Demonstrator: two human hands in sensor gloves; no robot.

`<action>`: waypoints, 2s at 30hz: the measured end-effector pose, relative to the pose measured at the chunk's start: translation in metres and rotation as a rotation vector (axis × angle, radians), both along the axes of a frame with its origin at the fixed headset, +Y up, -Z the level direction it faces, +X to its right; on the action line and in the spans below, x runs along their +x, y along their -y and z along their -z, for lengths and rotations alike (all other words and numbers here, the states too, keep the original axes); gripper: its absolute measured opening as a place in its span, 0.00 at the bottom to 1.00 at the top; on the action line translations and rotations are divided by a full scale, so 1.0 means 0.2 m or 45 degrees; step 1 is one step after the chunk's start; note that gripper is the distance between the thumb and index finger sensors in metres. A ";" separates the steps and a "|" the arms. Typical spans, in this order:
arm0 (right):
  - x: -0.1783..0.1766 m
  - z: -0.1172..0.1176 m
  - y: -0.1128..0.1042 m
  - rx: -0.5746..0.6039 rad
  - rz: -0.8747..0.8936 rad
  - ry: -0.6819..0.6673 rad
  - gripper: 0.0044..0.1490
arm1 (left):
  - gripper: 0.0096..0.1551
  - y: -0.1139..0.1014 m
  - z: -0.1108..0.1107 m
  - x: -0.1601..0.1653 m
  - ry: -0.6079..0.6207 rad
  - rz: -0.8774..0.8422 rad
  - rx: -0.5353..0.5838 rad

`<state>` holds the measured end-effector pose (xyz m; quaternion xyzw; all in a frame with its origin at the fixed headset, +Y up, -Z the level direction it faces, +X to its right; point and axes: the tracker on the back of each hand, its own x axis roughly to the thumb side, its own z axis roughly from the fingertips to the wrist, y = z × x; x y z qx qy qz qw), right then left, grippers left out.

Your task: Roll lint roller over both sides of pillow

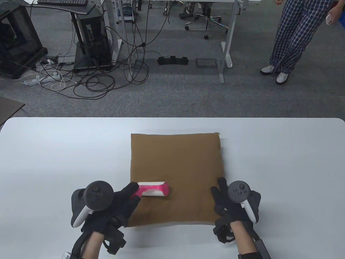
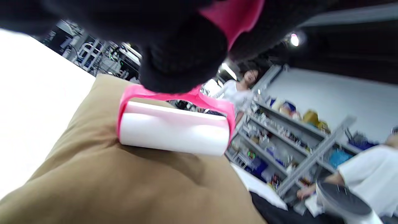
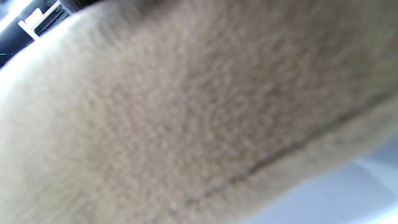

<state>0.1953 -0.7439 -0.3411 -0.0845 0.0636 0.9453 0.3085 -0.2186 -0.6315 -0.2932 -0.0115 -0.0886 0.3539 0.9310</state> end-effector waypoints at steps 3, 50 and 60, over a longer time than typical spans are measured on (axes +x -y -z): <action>0.00 0.00 -0.01 0.004 -0.004 0.002 0.42 | 0.38 0.11 0.07 -0.05 -0.145 -0.175 0.041; -0.12 -0.43 -1.08 1.073 -0.217 -0.016 0.34 | 0.40 0.55 0.07 -0.33 -0.484 -1.281 0.187; -0.94 -0.22 -0.67 0.813 -0.290 -0.496 0.36 | 0.40 0.57 0.06 -0.40 -0.536 -1.320 0.195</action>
